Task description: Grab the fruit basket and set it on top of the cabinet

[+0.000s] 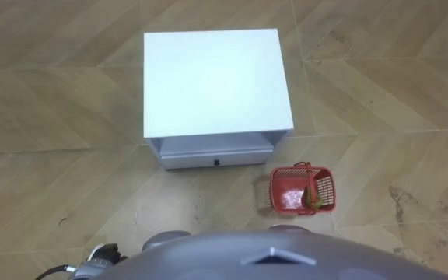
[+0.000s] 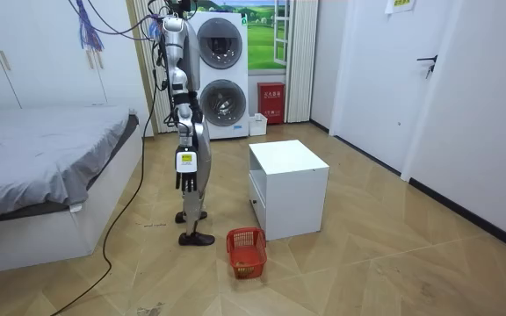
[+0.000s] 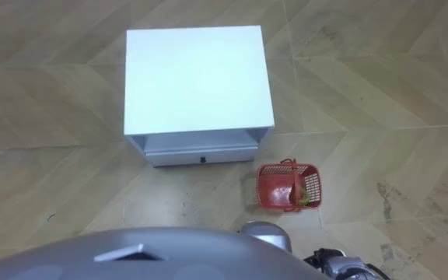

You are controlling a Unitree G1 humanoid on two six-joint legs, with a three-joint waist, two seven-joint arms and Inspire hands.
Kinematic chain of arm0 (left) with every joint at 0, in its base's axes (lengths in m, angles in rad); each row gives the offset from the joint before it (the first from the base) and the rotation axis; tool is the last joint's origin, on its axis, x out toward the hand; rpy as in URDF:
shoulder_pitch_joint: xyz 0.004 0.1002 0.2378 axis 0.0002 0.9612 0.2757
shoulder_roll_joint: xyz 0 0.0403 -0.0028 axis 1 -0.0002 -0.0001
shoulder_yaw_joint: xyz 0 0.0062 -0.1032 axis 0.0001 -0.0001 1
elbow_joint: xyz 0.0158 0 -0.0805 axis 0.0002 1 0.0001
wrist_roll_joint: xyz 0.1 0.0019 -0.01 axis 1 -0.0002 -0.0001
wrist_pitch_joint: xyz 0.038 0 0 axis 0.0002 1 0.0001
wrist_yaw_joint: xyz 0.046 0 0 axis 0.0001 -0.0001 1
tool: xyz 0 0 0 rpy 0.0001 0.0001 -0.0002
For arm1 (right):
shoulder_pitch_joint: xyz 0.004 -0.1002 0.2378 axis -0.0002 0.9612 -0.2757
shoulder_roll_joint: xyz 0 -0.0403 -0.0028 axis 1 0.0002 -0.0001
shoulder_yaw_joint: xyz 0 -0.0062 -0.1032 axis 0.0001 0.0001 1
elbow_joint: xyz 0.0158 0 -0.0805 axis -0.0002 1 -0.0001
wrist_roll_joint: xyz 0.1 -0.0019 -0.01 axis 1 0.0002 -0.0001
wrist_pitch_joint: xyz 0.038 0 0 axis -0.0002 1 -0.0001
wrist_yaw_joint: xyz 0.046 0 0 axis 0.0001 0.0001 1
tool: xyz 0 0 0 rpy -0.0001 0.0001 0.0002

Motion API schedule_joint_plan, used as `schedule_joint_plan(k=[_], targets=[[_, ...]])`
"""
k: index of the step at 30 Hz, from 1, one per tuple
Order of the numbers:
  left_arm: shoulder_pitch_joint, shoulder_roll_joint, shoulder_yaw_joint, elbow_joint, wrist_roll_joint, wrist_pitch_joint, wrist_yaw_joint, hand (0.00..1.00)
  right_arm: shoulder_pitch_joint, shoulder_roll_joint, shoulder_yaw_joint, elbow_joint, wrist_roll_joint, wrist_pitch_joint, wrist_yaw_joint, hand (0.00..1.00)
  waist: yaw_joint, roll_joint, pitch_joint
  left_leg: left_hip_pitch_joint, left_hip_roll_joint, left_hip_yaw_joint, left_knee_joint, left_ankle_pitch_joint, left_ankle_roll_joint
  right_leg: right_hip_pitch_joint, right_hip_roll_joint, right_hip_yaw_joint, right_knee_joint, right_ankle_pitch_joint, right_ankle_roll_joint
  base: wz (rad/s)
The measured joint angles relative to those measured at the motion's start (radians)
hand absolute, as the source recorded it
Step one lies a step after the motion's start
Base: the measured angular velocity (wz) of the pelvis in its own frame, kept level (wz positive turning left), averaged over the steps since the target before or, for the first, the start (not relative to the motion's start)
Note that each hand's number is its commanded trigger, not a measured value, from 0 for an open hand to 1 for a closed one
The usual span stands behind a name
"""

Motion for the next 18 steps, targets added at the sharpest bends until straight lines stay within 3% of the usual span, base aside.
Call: schedule_joint_plan(k=[18], targets=[[0.000,0.000,-0.002,0.000,0.013,-0.001,-0.001,0.00,-0.002,0.000,0.000,-0.002,-0.002,-0.002,0.000,0.00,0.000,0.000,0.0001,0.000,0.000,-0.001,0.000,0.000,0.000,0.001,0.000,0.000,-0.001,0.000,0.000,0.00]])
